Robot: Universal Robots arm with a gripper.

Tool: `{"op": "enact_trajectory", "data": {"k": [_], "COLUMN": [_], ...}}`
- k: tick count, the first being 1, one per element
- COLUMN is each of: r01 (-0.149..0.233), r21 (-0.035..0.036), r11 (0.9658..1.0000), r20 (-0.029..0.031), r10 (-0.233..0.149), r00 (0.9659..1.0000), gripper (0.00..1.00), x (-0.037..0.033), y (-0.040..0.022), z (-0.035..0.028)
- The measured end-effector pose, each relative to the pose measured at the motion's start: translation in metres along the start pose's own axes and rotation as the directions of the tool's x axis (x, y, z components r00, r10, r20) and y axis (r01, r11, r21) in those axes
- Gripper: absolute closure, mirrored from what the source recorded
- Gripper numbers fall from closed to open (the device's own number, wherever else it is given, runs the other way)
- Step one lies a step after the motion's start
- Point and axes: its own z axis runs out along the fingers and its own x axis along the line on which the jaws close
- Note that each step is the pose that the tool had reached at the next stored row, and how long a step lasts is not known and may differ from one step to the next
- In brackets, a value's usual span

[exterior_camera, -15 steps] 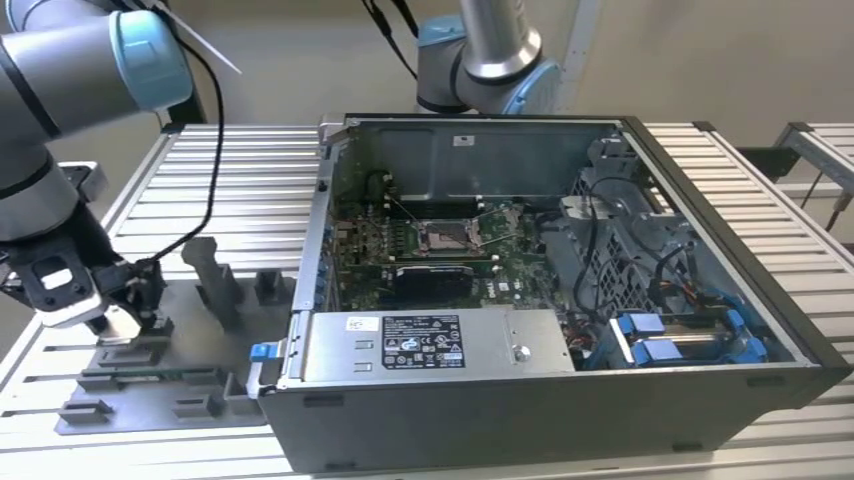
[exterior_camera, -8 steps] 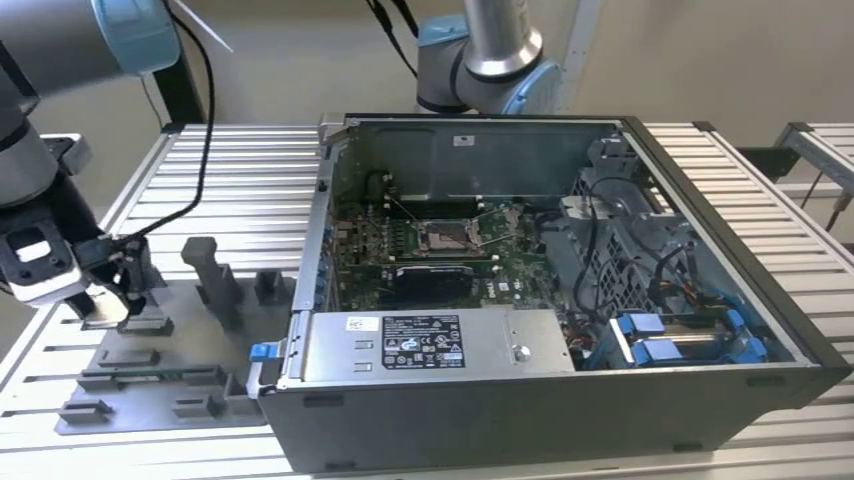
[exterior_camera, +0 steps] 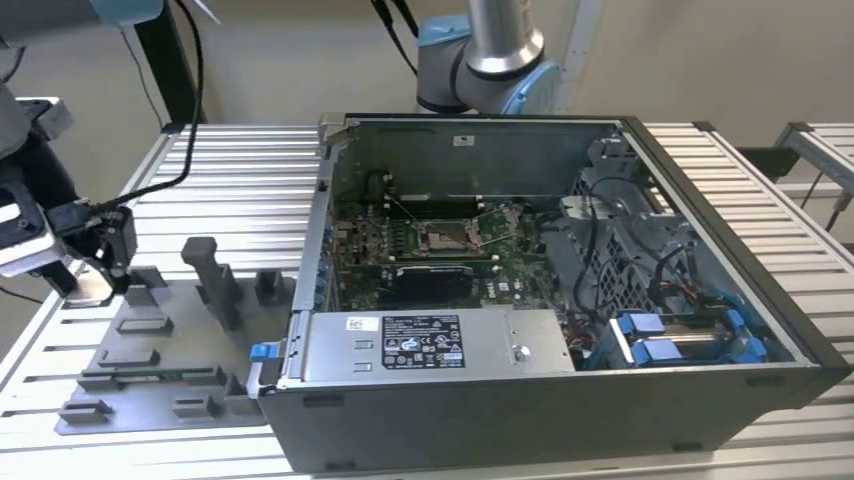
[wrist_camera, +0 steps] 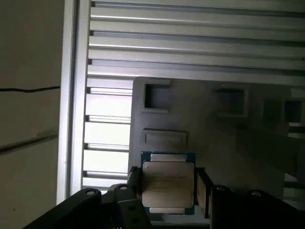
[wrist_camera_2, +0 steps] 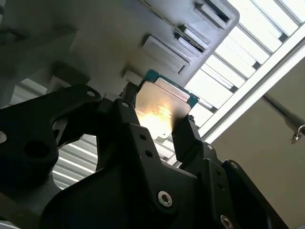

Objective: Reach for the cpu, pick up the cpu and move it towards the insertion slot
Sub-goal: 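Pick up the cpu and move it towards the insertion slot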

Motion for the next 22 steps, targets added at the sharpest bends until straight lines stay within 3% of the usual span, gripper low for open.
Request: {"op": "enact_trajectory", "data": {"k": [22], "r01": [0.0], "r21": [-0.0001], "r11": [1.0], "r20": [0.0001], "r10": [0.0], "r00": [1.0], "gripper": [1.0], "x": [-0.0007], "y": [0.004], "z": [-0.0999]}}
